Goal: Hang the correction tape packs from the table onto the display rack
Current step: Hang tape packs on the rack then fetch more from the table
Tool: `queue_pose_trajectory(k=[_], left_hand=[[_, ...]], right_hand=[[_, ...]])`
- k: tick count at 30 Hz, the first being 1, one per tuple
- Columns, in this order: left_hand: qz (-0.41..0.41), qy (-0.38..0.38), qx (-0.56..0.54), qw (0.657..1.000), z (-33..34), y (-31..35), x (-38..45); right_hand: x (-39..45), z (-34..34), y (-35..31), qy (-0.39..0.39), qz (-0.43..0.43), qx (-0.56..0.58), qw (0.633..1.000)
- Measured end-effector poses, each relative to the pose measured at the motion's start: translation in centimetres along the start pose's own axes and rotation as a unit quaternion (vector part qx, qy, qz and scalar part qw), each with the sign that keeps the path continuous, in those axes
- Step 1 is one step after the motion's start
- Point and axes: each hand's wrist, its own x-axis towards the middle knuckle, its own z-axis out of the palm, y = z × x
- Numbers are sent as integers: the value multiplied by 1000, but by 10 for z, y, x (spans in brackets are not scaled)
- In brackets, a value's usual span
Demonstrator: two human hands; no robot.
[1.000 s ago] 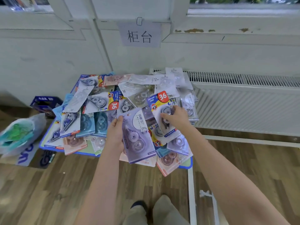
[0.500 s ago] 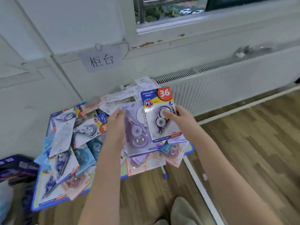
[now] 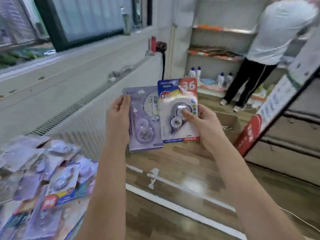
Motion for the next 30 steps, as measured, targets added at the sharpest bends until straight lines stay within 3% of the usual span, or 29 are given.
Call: queue_pose_trajectory(k=[6,14,21,30], left_hand=[[48,-162,11,986,181,3,-74],[38,-335,-39,941,385,-20,-213],[54,-362,-25,930,502,-34,-281],[42,-396,-47,916,643,-81,-290]], right_hand=[[-71,-179,-37,149,-60,-14,987],[-178,-398,-58,332,-67,-57,939],[-205,-522,-52,397,-60,-34,915],[-160,-645,-21,431,-63,1,900]])
